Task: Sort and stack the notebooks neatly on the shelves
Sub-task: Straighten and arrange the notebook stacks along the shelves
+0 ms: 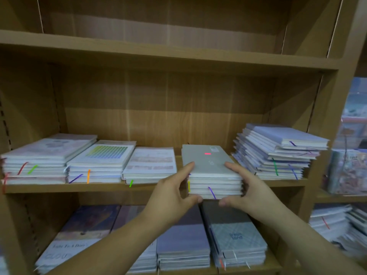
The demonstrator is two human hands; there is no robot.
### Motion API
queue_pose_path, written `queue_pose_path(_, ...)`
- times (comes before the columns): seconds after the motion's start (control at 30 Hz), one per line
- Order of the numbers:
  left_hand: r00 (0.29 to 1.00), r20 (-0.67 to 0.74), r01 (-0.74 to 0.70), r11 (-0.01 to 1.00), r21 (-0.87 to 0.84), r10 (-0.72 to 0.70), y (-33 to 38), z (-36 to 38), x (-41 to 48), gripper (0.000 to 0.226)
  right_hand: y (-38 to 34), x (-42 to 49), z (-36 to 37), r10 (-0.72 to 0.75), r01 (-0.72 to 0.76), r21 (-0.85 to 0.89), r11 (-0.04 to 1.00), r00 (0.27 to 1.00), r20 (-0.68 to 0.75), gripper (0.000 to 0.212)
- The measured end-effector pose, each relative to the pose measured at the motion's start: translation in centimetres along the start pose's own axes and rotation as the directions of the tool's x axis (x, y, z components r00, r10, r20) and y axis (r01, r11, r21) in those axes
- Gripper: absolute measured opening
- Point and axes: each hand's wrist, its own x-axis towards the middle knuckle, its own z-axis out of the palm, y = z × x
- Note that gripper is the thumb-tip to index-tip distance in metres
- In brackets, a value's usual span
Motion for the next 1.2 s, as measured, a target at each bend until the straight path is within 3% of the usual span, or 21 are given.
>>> queue_pose_path(0.2, 0.997, -0.068, -0.021, 0.998, 0.054, 0.025, -0.4, 0.0, 0.3, 0.087, -0.3, 1.2, 0.3, -0.078, 0.072, -0.097, 0.993, 0.996, -0.053, 0.090)
queue_pose_path(0.4, 0.983, -0.162, 0.114, 0.982, 0.147, -0.090, -1.7, -1.6, 1.0, 0.046, -0.6, 4.1, 0.8, -0.040, 0.037, -0.164, 0.986, 0.999, -0.015, 0.094)
queue_pose_path(0.63, 0.965, -0.221, 0.175, 0.972, 0.159, -0.137, -2.6, -2.0, 1.5, 0.042, -0.4, 6.0, 0.9, -0.025, 0.035, -0.208, 0.977, 0.998, 0.054, 0.094)
queue_pose_path(1.03, 0.948, -0.265, 0.242, 0.942, 0.232, -0.178, -2.4, -1.2, 2.1, 0.032, 1.2, 7.4, 2.3, -0.052, 0.049, -0.120, 0.992, 0.999, -0.017, 0.085)
queue_pose_path(1.1, 0.950, -0.283, 0.191, 0.960, 0.203, -0.129, -2.2, -1.6, 2.7, 0.027, 1.2, 7.4, 2.4, -0.056, 0.055, -0.096, 0.994, 0.998, -0.009, 0.082)
queue_pose_path(1.2, 0.958, -0.269, -0.018, 0.957, 0.291, 0.099, -1.7, -3.0, 4.2, 0.021, 0.9, 7.4, 2.3, -0.034, 0.033, -0.022, 0.999, 0.999, -0.037, 0.068)
